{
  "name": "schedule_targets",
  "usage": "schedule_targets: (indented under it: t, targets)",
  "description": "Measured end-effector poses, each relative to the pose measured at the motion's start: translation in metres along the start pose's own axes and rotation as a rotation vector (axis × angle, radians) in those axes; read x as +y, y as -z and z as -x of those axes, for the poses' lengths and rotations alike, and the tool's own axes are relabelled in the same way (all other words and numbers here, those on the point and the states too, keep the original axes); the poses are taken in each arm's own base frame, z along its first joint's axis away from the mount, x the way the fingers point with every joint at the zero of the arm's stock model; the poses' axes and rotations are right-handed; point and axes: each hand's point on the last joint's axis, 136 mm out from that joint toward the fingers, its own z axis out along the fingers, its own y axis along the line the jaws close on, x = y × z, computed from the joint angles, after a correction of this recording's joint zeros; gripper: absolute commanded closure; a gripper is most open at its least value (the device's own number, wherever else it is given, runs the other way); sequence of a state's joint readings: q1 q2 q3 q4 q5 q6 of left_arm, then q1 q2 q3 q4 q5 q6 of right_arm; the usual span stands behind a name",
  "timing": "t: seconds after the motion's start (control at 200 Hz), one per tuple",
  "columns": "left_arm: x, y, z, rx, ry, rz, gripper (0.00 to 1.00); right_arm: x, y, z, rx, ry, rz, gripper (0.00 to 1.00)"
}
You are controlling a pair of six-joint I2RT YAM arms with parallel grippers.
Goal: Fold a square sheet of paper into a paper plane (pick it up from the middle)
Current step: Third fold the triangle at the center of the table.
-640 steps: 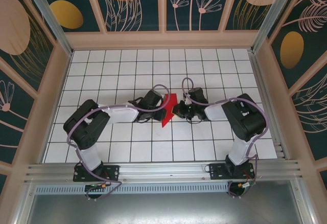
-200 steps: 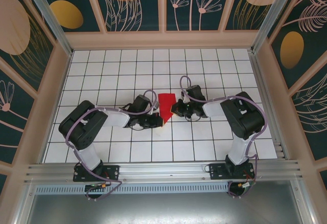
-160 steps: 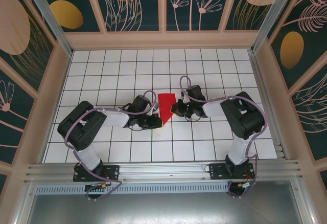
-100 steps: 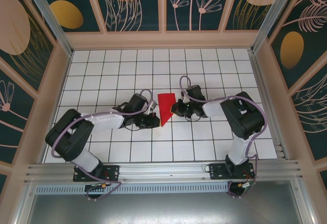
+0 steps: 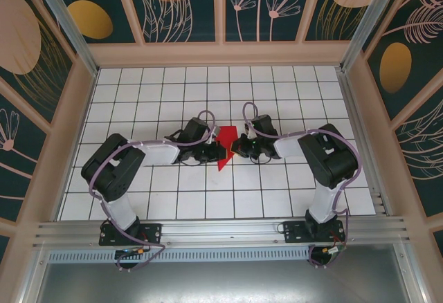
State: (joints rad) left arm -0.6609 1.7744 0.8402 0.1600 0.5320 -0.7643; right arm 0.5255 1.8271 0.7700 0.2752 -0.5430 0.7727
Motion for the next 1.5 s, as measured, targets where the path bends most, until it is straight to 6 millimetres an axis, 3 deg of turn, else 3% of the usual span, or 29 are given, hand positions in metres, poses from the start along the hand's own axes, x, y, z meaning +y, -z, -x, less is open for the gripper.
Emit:
schedule_targets:
  t: [0.395, 0.651, 0.966, 1.171, 1.496]
  targets:
    - [0.035, -0.001, -0.007, -0.009, -0.013, 0.141, 0.94, 0.002, 0.000, 0.002, -0.009, 0.002, -0.013, 0.88]
    - [0.037, -0.002, -0.007, -0.011, -0.051, 0.152, 0.97, 0.011, 0.012, 0.004, -0.052, 0.023, -0.015, 0.87]
    - [0.038, -0.002, -0.007, -0.011, -0.073, 0.157, 0.98, 0.036, 0.001, -0.026, -0.009, 0.086, 0.023, 0.92]
    - [0.038, -0.002, -0.007, -0.012, -0.074, 0.158, 1.00, 0.015, -0.009, -0.030, -0.009, 0.055, -0.021, 0.93]
    - [0.038, -0.002, -0.006, -0.017, -0.096, 0.168, 1.00, 0.011, -0.006, -0.021, -0.030, 0.031, 0.008, 0.92]
